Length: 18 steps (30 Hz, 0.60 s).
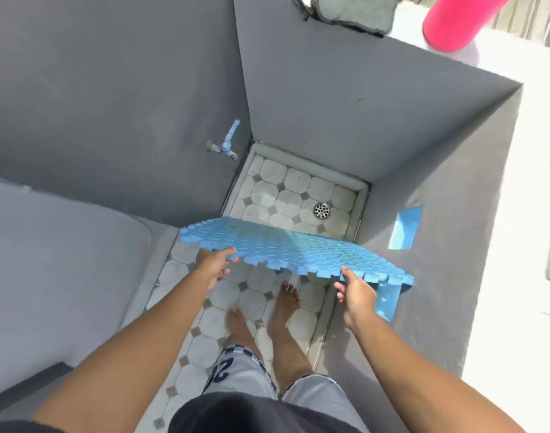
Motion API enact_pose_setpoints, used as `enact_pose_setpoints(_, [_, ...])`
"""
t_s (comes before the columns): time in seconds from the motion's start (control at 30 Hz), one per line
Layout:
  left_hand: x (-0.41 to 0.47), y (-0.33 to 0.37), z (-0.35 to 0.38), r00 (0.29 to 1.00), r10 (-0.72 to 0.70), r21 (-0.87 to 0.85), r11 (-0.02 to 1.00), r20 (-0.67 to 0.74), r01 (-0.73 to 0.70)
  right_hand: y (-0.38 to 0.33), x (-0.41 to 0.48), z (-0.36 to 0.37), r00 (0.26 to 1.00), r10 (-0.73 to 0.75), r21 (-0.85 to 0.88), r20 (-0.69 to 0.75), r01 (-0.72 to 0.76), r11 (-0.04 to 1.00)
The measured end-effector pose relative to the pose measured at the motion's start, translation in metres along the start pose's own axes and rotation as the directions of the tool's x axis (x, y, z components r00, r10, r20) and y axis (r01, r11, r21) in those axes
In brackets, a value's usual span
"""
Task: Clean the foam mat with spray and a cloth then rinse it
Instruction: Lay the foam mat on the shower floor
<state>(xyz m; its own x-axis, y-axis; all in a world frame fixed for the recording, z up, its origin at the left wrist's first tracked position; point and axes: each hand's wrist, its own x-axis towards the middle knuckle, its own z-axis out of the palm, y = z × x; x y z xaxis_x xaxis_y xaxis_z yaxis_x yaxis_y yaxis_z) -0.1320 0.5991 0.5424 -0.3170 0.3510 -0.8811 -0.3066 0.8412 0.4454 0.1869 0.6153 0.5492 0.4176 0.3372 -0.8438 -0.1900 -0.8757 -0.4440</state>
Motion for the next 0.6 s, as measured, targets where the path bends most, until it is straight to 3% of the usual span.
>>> enact_pose_setpoints(0.37, [0.091,0.096,0.049,0.998,0.042,0.053,0.998,0.052,-0.045,-0.038,0.041,0.058,0.995,0.099,0.248,0.0,-0.096,0.964])
enact_pose_setpoints(0.6, [0.149,0.124,0.067,0.994,-0.008,0.052,0.999,0.108,0.003,-0.072,0.09,0.095,1.0,0.013,0.225,-0.009,-0.011,0.974])
